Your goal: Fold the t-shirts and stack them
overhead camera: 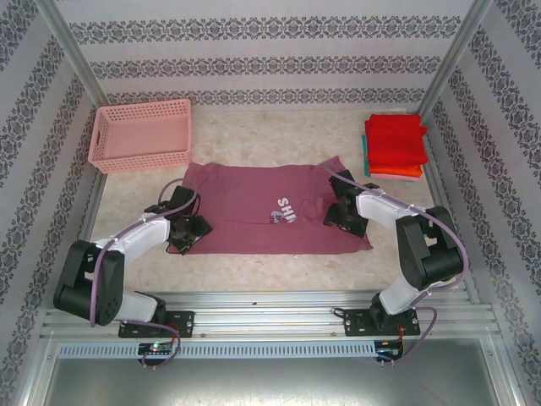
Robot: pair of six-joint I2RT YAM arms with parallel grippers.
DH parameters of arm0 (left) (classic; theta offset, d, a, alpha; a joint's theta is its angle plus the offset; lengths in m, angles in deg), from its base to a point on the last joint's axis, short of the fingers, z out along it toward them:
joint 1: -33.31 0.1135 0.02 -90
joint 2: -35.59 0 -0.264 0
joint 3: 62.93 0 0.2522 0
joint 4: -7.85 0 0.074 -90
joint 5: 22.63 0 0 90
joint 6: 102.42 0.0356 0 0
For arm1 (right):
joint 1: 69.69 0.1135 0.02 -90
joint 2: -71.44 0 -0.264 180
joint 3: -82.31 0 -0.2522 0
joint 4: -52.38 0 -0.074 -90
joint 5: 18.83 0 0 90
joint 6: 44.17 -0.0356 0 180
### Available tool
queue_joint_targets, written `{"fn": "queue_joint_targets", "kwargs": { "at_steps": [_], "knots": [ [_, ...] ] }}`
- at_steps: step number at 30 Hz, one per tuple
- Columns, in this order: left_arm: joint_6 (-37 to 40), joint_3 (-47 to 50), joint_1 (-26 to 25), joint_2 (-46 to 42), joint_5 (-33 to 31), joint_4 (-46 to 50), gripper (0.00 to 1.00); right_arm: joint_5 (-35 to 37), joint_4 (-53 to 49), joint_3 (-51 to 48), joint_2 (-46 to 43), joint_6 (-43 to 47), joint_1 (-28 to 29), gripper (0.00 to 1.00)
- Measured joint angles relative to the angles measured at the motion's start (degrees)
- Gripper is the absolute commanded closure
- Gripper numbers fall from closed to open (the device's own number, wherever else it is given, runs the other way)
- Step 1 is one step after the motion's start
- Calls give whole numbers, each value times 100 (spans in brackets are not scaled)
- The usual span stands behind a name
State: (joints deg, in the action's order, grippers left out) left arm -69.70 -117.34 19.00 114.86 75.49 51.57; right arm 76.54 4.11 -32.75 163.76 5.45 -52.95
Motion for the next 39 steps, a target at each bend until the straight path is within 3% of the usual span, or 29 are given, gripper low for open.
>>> {"fn": "queue_joint_targets", "kwargs": {
  "at_steps": [9, 13, 22, 25, 26, 39],
  "knots": [
    [151, -1456, 13, 404, -428, 308, 23, 76, -157, 46, -485, 50, 9, 28],
    [249, -1738, 70, 754, -507, 299, 21, 79, -125, 522, -387, 146, 243, 30],
    [538, -1735, 345, 883, -664, 260, 11, -203, 610, 2122, 1316, 81, 1091, 30],
    [597, -1733, 389, 879, -695, 258, 6, -291, 629, 2184, 1652, 15, 1073, 30],
    [629, -1729, 396, 868, -710, 256, 0, -293, 597, 2184, 1700, -4, 1021, 30],
    [741, -1805, 468, 984, -682, 79, 0, -157, 455, 1613, 1497, -157, 286, 30]
  ]
}}
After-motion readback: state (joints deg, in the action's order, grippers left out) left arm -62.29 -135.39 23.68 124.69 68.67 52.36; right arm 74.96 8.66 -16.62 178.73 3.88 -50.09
